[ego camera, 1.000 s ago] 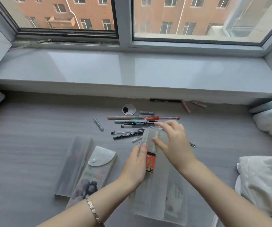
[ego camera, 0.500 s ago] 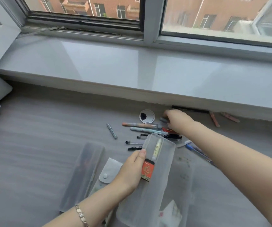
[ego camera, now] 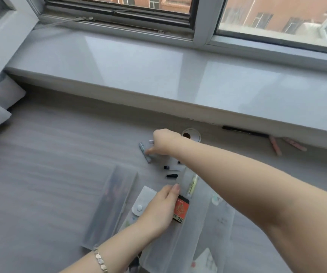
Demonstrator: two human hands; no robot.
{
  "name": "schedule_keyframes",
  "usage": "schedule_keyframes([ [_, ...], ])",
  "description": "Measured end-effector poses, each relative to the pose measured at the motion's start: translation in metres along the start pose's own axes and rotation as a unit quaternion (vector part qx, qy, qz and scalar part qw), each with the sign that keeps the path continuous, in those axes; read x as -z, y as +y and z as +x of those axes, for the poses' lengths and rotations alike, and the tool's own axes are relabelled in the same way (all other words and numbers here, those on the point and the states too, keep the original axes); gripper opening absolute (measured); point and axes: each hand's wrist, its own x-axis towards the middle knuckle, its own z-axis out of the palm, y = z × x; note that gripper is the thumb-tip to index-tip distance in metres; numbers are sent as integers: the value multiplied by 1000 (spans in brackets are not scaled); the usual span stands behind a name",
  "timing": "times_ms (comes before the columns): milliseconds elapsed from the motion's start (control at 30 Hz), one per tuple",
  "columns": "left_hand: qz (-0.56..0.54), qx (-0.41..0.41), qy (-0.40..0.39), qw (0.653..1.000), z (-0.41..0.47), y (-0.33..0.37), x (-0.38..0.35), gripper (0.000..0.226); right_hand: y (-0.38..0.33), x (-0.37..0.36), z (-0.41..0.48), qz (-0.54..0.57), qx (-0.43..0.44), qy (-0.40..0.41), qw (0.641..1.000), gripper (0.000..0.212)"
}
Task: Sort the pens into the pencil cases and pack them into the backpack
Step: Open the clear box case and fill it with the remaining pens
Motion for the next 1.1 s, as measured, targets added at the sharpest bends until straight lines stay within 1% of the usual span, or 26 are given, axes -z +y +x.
schedule_keyframes([
  [67, 11, -5, 5, 1000, -2, -1, 1, 38, -3, -4, 0, 29, 1, -4, 1000, 32],
  [133, 16, -7, 11, 1000, -5, 0, 0, 35, -4, -8, -3, 33, 5, 13, 999, 21],
  [200, 17, -5, 12, 1000, -6, 0, -3, 35, -8, -13, -8, 8, 8, 34, 999, 17],
  [300, 18, -3, -3, 1000, -6, 2, -6, 45, -16, -20, -14, -42, 18, 47, 998, 12],
  [367, 22, 0, 3, 1000, -8, 3, -5, 42, -18, -22, -17, -45, 18, 46, 998, 14],
  [400, 23, -5, 12, 1000, -8, 3, -4, 39, -15, -20, -18, -22, 15, 52, 998, 13],
  [467, 21, -16, 34, 999, -9, 7, -3, 30, -5, -10, -27, 70, 5, 66, 995, 21],
  [533, 8, -18, 42, 999, -11, 10, -4, 29, 10, 1, -50, 168, 13, 103, 980, 10],
  [600, -8, -20, 38, 999, -14, 14, -8, 38, 29, 10, -81, 245, 19, 136, 960, 43],
  [633, -12, -25, 39, 999, -15, 14, -10, 41, 39, 12, -98, 284, 16, 157, 946, 49],
  [733, -8, -43, 47, 998, -24, 17, -19, 33, 68, 6, -151, 413, -18, 221, 884, 40],
  [800, 9, -60, 40, 997, -30, 20, -30, 32, 83, -11, -181, 455, -39, 255, 852, 37],
  [900, 45, -89, 10, 995, -39, 24, -50, 33, 94, -47, -212, 451, -67, 312, 834, 31],
  [1033, 53, -98, -40, 993, -53, 19, -80, 34, 102, -85, -236, 397, -123, 359, 836, 28],
  [1100, 52, -97, -45, 993, -60, 15, -92, 32, 107, -96, -246, 362, -139, 363, 847, 27],
])
